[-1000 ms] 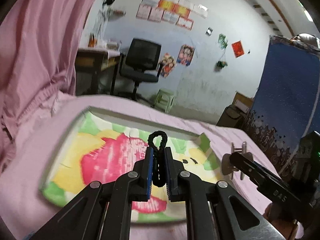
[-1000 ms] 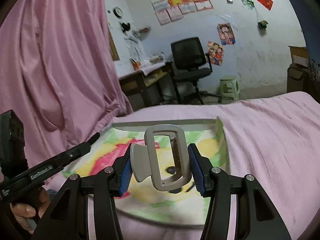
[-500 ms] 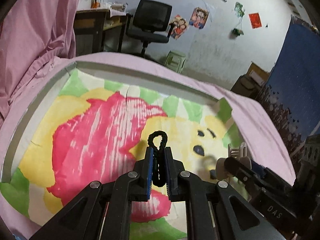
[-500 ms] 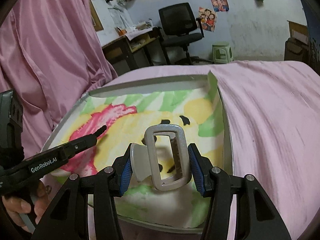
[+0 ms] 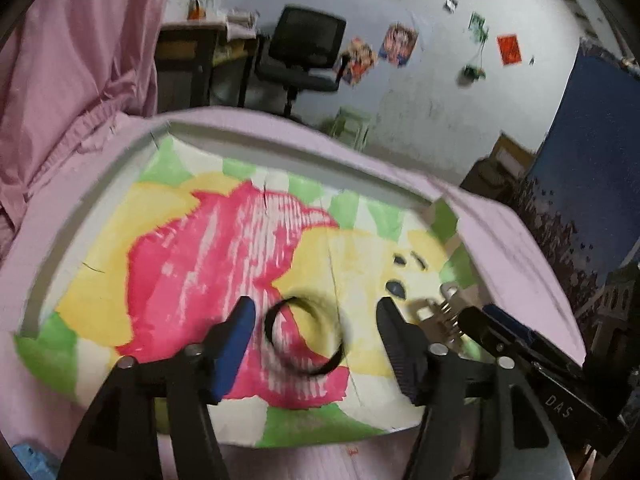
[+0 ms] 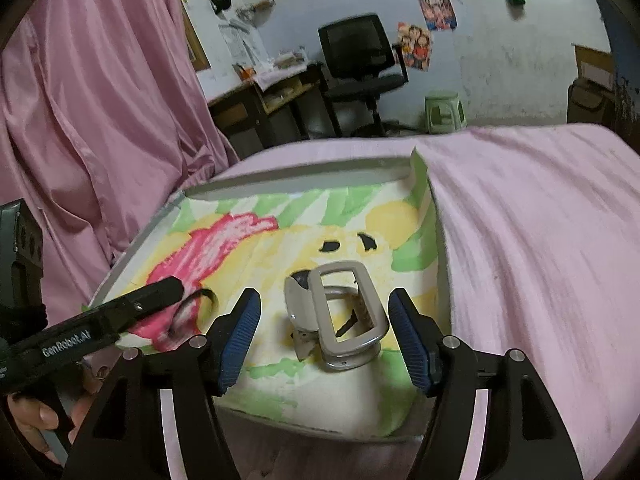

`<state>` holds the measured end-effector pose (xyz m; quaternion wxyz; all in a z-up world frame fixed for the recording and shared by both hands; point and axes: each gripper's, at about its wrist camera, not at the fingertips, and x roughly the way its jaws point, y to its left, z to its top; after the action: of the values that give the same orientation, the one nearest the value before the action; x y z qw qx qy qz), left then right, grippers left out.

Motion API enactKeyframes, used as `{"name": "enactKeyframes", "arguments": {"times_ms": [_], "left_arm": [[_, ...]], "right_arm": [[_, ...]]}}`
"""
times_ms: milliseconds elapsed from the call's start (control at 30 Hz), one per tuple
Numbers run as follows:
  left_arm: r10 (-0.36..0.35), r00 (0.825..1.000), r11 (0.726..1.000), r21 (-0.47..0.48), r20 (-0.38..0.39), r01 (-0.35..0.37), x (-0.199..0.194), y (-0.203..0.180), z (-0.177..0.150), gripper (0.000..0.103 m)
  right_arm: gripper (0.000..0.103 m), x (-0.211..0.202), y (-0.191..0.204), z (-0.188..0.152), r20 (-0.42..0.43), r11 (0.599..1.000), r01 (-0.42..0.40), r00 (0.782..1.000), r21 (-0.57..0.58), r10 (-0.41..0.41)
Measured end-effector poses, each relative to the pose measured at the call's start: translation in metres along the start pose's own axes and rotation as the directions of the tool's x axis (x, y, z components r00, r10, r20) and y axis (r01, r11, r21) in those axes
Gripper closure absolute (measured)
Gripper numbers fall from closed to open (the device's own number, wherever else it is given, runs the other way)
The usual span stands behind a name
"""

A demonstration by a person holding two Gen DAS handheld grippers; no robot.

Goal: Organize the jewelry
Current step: 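Carry both items to the grey tray and open both tools to release, then move the left tool to the red coiled cord and grasp it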

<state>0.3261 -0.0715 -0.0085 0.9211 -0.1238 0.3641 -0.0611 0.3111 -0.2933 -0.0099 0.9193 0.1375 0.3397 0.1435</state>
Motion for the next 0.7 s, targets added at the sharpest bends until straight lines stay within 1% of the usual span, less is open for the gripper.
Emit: {"name": "enactKeyframes", "arguments": {"times_ms": [67,100,133,167,267,333,467,567,700], "left_arm": [[-0.008,0.999,1.000,-0.011,0.034,0.009,-0.012,0.001,-0.001,0.042],[-0.006,0.999,1.000,-0.011,0.052,0.006,-0.018,0.001,-0.001,0.042],[0.000,0.997,1.000,-0.008,0.078,0.001,-0.025,0.001,-0.003,0.039],[0.005,0.994,1.000,-0.005,0.105,-0.005,-0.033,0.000,-0.004,0.033],[0.022,0.977,1.000,0.003,0.211,-0.023,-0.063,-0.002,-0.012,0.021],[0.027,0.964,0.999,0.021,0.264,-0.034,-0.082,-0.006,-0.017,0.016],[0.026,0.939,0.997,0.063,0.342,-0.051,-0.116,-0.011,-0.033,0.005],[0.032,0.924,0.995,0.077,0.380,-0.066,-0.140,-0.012,-0.049,0.002],[0.027,0.916,0.997,0.062,0.401,-0.056,-0.166,-0.004,-0.069,0.001]], "right_arm": [[0.033,-0.013,0.001,-0.001,0.042,1.000,0.003,0.999,-0.009,-0.002],[0.032,-0.022,0.004,-0.002,0.075,1.000,-0.001,0.997,-0.015,0.002],[0.030,-0.028,0.004,-0.001,0.092,1.000,-0.001,0.996,-0.016,0.002],[0.029,-0.035,0.005,-0.002,0.115,1.000,-0.002,0.993,-0.020,0.004],[0.013,-0.060,0.010,-0.006,0.191,0.999,-0.010,0.981,-0.032,0.016],[0.011,-0.076,0.015,-0.009,0.239,0.999,-0.017,0.971,-0.039,0.025],[0.002,-0.110,0.027,-0.025,0.313,0.998,-0.005,0.950,-0.061,0.024],[0.002,-0.131,0.034,-0.037,0.352,0.997,0.001,0.936,-0.072,0.024],[0.001,-0.157,0.050,-0.052,0.396,0.992,0.037,0.918,-0.120,0.014]]}}
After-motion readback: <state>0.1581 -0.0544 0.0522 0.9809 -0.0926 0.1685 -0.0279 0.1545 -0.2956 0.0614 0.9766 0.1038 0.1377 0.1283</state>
